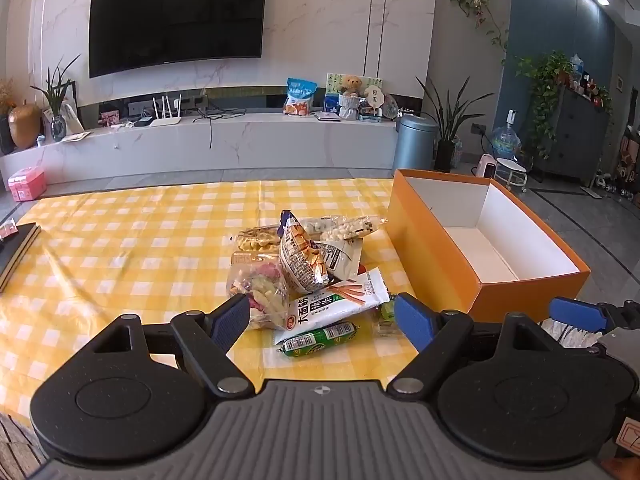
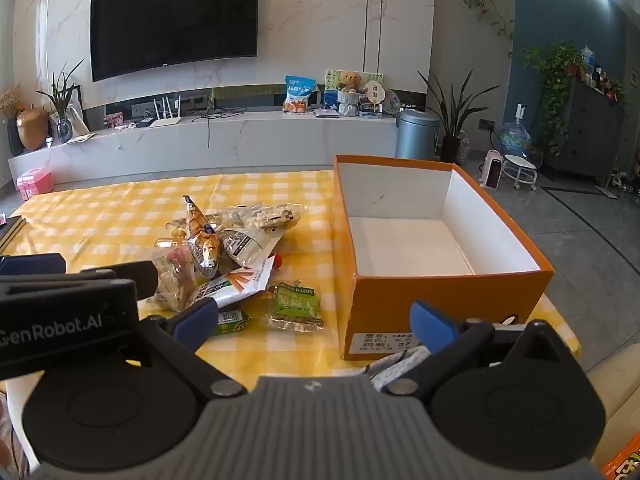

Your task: Organize snacks

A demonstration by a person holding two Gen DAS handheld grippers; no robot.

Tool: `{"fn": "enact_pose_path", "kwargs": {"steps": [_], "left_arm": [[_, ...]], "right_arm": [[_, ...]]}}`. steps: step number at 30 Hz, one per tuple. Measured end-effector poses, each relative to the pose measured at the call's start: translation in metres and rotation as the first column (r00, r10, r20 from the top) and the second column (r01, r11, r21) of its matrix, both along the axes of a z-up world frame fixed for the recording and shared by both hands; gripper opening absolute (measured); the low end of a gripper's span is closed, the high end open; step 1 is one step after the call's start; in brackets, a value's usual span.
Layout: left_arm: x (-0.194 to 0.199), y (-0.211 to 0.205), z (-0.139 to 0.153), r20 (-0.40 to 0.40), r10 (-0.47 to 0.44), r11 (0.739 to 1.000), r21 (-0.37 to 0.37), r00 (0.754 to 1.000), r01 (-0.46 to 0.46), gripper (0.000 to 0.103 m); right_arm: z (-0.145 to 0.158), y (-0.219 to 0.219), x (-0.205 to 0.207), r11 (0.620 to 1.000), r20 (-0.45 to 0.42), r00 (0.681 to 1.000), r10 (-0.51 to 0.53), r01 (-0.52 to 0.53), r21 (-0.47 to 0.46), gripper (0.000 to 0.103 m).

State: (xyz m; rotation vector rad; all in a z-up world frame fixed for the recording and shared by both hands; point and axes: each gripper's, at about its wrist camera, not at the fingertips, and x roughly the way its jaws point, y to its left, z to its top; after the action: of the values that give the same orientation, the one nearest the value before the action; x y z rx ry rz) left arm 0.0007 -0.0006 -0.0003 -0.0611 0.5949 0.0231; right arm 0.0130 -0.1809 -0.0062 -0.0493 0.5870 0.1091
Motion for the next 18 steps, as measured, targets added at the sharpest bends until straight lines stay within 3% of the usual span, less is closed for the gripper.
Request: {"fn": "enact_pose_path", "kwargs": {"steps": [18], "left_arm": [[0.0001,0.0027,-0.0045,-0.005,0.018,0.999,-0.026,1.0,-0.018,0.095]], "right_arm": [[0.0005,0.0022,0.0013,1.0,-0.023,1.0,0.004,-0.004,-0.014,0.1]]}}
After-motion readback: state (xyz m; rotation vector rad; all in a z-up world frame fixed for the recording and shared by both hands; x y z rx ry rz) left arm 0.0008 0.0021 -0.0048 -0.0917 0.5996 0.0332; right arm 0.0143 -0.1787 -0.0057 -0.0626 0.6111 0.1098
